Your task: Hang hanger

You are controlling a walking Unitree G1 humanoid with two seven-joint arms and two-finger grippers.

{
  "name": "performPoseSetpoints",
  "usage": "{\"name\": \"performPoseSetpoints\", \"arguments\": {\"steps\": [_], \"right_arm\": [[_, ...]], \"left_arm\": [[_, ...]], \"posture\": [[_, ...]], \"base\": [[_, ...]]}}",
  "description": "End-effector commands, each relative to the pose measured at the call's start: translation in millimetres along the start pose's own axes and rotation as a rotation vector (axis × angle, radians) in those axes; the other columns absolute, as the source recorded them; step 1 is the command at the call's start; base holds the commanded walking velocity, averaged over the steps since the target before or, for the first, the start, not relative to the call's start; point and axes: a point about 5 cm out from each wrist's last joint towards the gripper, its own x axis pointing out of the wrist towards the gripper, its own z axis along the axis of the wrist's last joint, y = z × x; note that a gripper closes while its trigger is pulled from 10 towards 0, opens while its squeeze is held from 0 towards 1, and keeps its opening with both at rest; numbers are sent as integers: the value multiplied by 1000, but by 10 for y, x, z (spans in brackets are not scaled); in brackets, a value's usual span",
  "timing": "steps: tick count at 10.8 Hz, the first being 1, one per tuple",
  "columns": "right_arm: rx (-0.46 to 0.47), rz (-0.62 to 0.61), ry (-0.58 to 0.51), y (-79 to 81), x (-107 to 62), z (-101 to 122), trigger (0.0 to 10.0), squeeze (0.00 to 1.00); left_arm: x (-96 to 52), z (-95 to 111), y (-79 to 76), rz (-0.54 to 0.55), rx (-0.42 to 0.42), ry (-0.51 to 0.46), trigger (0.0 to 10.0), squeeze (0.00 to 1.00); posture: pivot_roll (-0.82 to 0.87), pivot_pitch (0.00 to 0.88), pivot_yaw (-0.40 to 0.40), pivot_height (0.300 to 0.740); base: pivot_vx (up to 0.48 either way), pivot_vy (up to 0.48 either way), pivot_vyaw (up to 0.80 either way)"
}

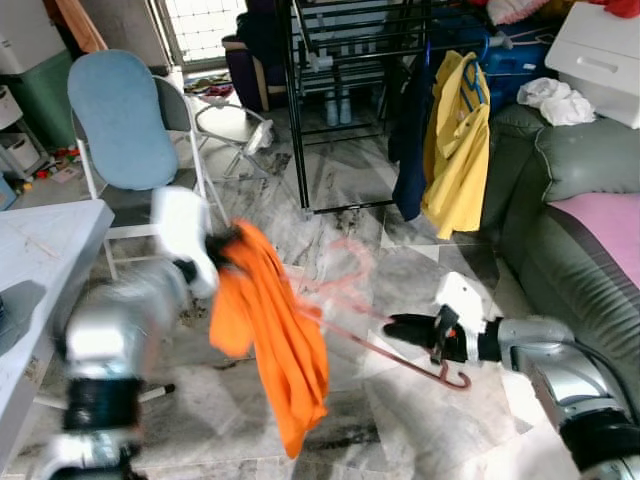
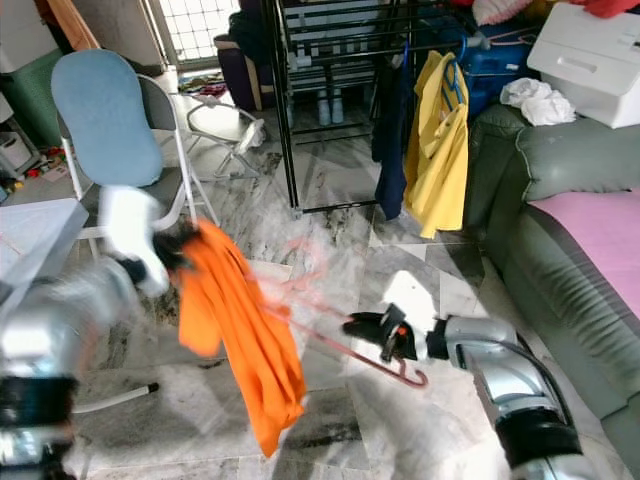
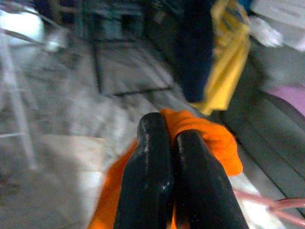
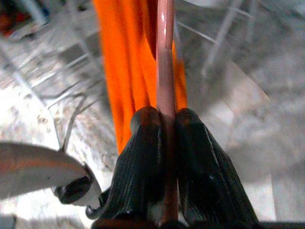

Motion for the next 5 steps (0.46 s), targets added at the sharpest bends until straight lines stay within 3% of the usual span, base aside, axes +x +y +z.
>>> {"name": "performPoseSetpoints", "arguments": {"steps": [1,4,5], "right_arm": [[43,-62,-36,-96,-41,55,10000,0],[234,-346,-58,-409,-157,-48,10000,0],[293,-471,-64,-530,-220,-57,10000,0]], "left_arm": [[-28,62,72,33,2,-31,10000,0],[-60,128,68,32,-7,-81,10000,0],[-56,123,-17,-13,-13,-90,10000,0]], "posture": [[-33,32,79,740],[-33,41,70,740],[-34,42,68,740]], "base": [[0,0,0],[0,0,0],[0,0,0]]}}
